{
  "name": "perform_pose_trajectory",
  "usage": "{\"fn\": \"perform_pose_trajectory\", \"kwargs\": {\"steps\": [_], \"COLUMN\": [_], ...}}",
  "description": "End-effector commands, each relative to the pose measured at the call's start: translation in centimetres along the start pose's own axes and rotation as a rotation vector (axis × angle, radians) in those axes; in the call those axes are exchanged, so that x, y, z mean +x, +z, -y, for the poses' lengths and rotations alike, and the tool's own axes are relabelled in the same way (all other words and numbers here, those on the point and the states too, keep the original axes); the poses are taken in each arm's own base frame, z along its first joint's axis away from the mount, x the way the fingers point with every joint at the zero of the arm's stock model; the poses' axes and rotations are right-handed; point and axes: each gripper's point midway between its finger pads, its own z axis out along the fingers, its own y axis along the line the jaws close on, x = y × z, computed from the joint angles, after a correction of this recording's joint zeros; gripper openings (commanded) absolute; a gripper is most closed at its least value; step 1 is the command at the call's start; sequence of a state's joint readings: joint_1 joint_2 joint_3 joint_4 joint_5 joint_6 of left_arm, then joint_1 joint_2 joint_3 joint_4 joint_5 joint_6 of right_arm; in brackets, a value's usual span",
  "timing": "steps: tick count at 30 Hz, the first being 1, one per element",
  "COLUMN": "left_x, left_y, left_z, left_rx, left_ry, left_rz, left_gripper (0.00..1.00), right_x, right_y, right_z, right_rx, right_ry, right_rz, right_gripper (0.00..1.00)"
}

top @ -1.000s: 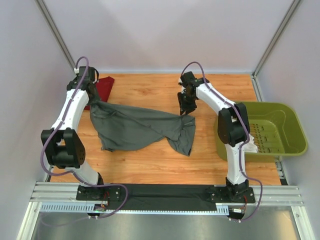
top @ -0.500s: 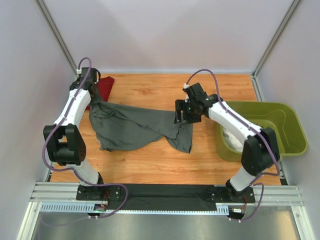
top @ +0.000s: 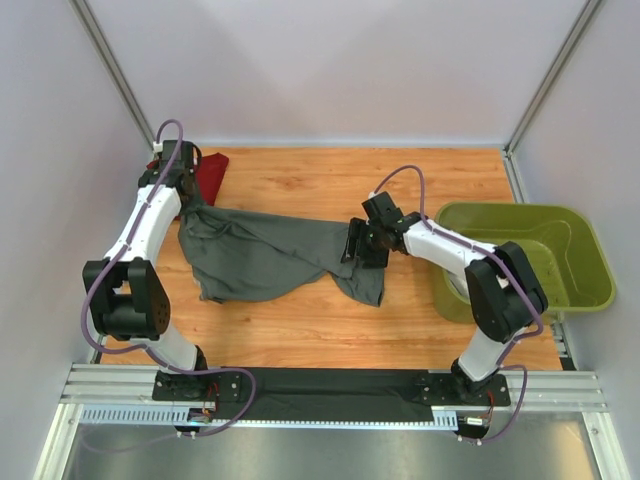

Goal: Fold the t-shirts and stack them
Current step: Flatten the tshirt out

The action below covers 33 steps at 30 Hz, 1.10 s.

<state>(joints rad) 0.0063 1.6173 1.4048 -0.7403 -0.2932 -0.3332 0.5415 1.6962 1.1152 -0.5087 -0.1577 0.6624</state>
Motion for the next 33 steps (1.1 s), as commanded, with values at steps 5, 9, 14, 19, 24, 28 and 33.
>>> {"fn": "perform_pose_trajectory", "kwargs": {"steps": [5, 9, 14, 19, 24, 28, 33], "left_x": [-1.9, -2.1, -2.0, -2.1, -2.3, -2.3, -2.3], "left_y": [-1.6, -1.7, -1.4, -1.4, -1.5, -1.7, -1.6], "left_z": [-0.4, -0.5, -0.4, -0.2, -0.2, -0.3, -0.2], "left_rx": [-0.005, -0.01, -0.007, -0.002, 0.002, 0.0, 0.004], "left_ry": [0.007, 0.009, 0.009, -0.004, 0.002, 0.003, 0.008], "left_rz": [0.074, 0.082, 0.079, 0.083, 0.085, 0.09, 0.089], "left_gripper": [0.0, 0.0, 0.0, 0.0, 0.0, 0.0, 0.0], "right_x": [-1.2, -0.7, -0.2, 0.1, 0.8, 0.5, 0.5], "right_y": [1.1, 1.2, 1.3, 1.5, 1.7, 1.4, 1.6], "right_z": [-1.6, -1.0, -1.3, -1.3, -1.3, -1.8, -2.0], "right_rx": [-0.045, -0.024, -0.058, -0.078, -0.09, -0.117, -0.125], "right_ry": [0.029, 0.037, 0.029, 0.032, 0.045, 0.041, 0.038], "right_rz": [0.031, 0.013, 0.006, 0.009, -0.004, 0.021, 0.022], "right_gripper": [0.61, 0.6, 0.56, 0.53, 0.49, 0.47, 0.33]}}
